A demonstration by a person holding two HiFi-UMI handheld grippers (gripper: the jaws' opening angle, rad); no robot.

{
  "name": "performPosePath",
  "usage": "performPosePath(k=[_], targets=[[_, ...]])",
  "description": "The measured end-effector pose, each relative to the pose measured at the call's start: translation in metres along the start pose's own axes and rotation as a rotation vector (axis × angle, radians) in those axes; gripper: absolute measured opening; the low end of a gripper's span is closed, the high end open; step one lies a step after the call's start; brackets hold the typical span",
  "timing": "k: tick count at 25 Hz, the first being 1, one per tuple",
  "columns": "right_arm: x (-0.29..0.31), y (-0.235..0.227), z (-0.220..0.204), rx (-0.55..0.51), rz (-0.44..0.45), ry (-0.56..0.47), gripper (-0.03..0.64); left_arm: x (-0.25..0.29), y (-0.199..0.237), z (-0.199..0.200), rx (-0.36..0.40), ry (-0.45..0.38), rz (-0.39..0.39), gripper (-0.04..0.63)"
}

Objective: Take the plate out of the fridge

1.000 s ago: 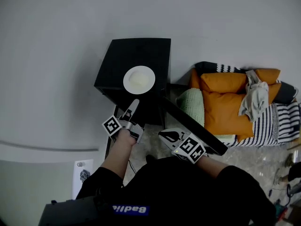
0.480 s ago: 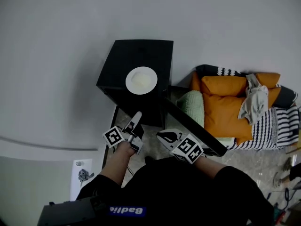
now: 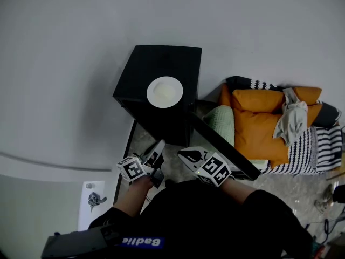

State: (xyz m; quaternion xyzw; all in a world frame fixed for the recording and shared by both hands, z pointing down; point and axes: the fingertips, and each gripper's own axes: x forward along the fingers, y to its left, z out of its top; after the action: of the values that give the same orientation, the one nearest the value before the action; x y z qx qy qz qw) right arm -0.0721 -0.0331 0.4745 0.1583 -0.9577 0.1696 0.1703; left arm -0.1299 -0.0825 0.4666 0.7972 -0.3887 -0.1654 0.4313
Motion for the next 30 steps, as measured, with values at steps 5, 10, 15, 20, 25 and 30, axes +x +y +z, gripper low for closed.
performPosePath(k=[5, 10, 15, 20, 25, 30], targets=[[0.003, -0.001, 0.004, -0.002, -0.008, -0.015, 0.011, -0.009, -0.023, -0.008, 0.146, 0.034, -0.011, 0.009], [0.005, -0.001, 0.006, 0.001, -0.004, -0.028, 0.011, -0.013, -0.038, -0.017, 0.301, 0.072, -0.010, 0.009], [0.008, -0.001, 0.011, -0.005, -0.002, -0.044, 0.011, -0.013, -0.035, -0.031, 0.473, 0.122, 0.009, 0.008], [0.009, 0.002, 0.014, -0.013, -0.009, -0.063, 0.011, -0.014, -0.040, -0.048, 0.607, 0.166, 0.005, 0.008], [0.009, 0.001, 0.016, -0.007, -0.012, -0.072, 0.011, -0.017, -0.041, -0.049, 0.634, 0.161, 0.006, 0.008], [0.008, 0.004, 0.019, -0.025, -0.018, -0.069, 0.011, -0.020, -0.045, -0.049, 0.642, 0.146, -0.002, 0.008]])
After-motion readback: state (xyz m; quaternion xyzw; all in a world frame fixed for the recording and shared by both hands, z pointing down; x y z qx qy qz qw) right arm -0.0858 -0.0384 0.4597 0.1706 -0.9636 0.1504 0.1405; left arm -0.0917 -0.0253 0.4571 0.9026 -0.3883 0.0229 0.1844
